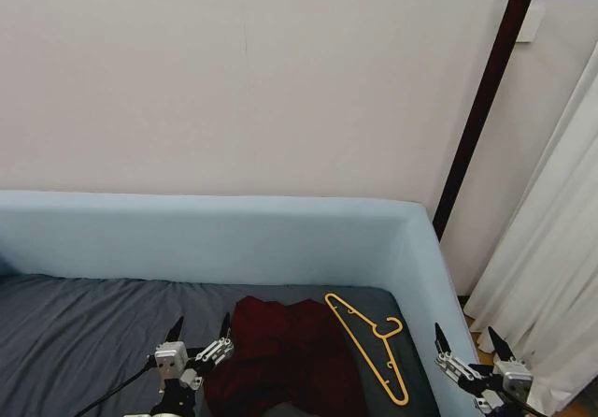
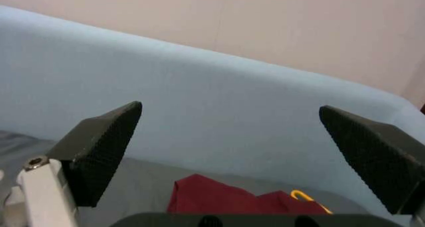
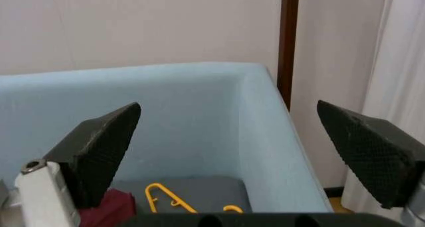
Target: Pick up the clothes from the sofa and hang them on the clothes hanger.
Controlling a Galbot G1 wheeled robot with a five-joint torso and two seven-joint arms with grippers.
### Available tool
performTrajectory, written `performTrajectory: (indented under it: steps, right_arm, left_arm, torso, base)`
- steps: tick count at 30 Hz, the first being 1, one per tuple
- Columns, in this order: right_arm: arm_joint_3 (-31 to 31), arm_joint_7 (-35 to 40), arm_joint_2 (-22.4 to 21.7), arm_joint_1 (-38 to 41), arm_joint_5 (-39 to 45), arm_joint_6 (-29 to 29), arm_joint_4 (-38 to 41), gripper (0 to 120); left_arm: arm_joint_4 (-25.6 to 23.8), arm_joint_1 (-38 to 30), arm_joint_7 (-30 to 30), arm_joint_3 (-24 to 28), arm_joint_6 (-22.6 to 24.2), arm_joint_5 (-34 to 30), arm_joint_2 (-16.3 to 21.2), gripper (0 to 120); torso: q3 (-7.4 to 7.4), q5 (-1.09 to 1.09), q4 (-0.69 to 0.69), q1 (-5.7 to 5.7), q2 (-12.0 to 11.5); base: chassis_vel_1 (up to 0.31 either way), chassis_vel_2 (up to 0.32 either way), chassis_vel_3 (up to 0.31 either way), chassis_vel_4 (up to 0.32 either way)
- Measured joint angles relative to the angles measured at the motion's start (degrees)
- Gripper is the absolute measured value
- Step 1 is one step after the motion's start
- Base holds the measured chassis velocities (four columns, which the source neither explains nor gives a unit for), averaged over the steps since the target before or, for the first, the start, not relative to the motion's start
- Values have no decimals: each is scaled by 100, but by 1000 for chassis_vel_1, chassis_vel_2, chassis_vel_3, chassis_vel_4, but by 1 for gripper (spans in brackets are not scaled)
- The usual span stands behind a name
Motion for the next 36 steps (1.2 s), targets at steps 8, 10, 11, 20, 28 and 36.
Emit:
performTrajectory:
  steps: [8,10,11,20,28,36]
  right_arm:
    - [4,117,27,-30,-10,-80,88,100]
    - [1,117,33,-33,-11,-80,88,100]
    - [-2,117,37,-36,-11,-80,88,100]
    - [-43,117,32,-37,-31,-73,57,100]
    - [-90,113,14,-36,-18,-86,5,100]
    - [-116,247,-338,47,636,-499,51,100]
  left_arm:
    - [-32,-4,27,35,42,98,6,100]
    - [-32,9,27,40,41,106,1,100]
    - [-32,17,29,44,37,122,-4,100]
    - [-40,4,29,27,41,130,8,100]
    - [-38,-24,24,36,47,123,9,100]
    - [-11,20,23,86,51,171,-19,100]
  torso:
    - [0,0,0,0,0]
    - [0,0,0,0,0]
    - [0,0,0,0,0]
    - [0,0,0,0,0]
    - [0,0,0,0,0]
    - [0,1,0,0,0]
  base:
    - [0,0,0,0]
    - [0,0,0,0]
    - [0,0,0,0]
    - [0,0,0,0]
    - [0,0,0,0]
    - [0,0,0,0]
